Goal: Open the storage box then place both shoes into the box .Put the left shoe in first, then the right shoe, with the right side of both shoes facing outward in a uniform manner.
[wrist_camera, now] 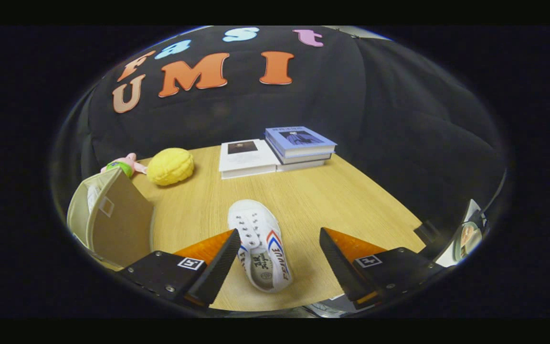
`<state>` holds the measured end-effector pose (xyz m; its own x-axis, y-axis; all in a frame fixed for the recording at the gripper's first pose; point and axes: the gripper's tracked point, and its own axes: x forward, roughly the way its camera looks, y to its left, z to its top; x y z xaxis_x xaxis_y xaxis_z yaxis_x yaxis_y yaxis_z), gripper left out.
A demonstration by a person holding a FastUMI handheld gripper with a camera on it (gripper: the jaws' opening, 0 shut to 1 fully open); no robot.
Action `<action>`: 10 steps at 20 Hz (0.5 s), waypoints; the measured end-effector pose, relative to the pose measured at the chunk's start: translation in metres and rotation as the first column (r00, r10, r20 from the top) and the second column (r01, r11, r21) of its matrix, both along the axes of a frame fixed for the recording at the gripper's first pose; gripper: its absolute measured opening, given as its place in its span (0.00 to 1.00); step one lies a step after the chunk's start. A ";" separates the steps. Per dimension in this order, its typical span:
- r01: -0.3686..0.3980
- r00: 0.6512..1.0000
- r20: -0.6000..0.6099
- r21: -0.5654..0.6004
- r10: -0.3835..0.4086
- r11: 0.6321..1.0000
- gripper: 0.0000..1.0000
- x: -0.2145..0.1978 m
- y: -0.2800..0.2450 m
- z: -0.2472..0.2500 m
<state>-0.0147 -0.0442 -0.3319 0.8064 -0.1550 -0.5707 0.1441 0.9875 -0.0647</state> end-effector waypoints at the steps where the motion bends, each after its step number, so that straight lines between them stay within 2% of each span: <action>1: 0.006 1.000 -0.020 0.004 -0.006 1.000 0.98 -0.003 -0.004 -0.009; 3: 0.016 0.998 -0.054 0.012 -0.015 1.000 0.90 -0.007 -0.009 -0.025; 5: 0.005 0.996 -0.088 0.029 -0.002 1.000 0.76 -0.011 -0.009 -0.040; 8: -0.012 0.991 -0.132 0.060 0.020 0.998 0.50 -0.015 -0.001 -0.059; 10: -0.024 0.990 -0.136 0.071 0.034 0.997 0.43 -0.012 0.002 -0.063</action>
<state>-0.0267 -0.0425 -0.3954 0.7235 -0.0892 -0.6845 0.1096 0.9939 -0.0136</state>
